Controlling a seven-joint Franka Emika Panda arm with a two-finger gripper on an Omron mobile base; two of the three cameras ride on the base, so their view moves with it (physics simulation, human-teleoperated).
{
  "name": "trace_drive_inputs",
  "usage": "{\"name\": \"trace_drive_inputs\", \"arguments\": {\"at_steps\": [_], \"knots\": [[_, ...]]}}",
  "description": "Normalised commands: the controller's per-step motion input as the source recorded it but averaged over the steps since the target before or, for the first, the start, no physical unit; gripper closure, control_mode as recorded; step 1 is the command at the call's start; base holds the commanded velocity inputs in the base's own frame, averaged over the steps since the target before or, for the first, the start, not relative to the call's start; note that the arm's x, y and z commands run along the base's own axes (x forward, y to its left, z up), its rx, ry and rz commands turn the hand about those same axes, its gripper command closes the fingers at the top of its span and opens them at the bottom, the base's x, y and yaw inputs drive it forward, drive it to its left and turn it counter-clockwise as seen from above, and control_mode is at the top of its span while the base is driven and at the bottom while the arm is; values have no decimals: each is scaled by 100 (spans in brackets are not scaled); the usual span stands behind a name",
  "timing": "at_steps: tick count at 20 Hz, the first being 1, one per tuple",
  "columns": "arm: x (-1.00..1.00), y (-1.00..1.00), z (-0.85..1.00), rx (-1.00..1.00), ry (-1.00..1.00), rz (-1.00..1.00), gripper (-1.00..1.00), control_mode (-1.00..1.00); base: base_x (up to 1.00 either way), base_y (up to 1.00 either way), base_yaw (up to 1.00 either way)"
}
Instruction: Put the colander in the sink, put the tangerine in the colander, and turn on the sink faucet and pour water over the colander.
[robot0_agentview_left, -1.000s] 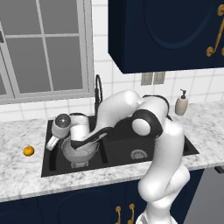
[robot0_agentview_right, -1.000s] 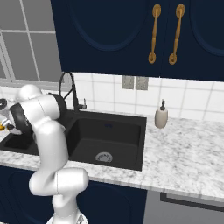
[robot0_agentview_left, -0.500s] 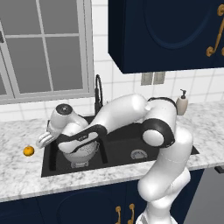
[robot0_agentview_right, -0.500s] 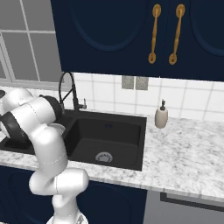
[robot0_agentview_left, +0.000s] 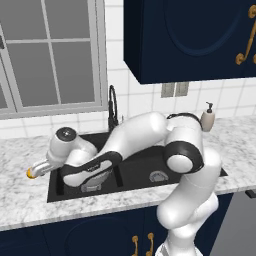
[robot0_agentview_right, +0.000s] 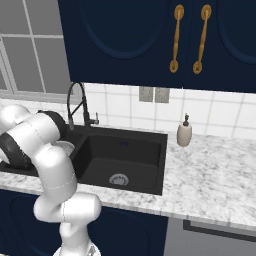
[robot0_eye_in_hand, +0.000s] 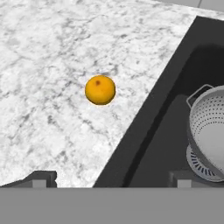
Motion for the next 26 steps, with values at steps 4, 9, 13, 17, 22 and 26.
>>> {"name": "trace_drive_inputs", "arguments": {"at_steps": [4,9,13,17,22,26], "knots": [[0,60,0,-5,4,-20,-100,-100,0,0,0],[19,51,0,-14,2,-19,-100,-100,0,0,0],[31,43,-5,-16,8,-16,-100,-100,0,0,0],[35,33,-6,-8,9,-15,-100,-100,0,0,0],[27,2,-17,-2,2,-12,-100,-100,0,0,0],[8,0,-34,0,1,-8,-100,-100,0,0,0]]}}
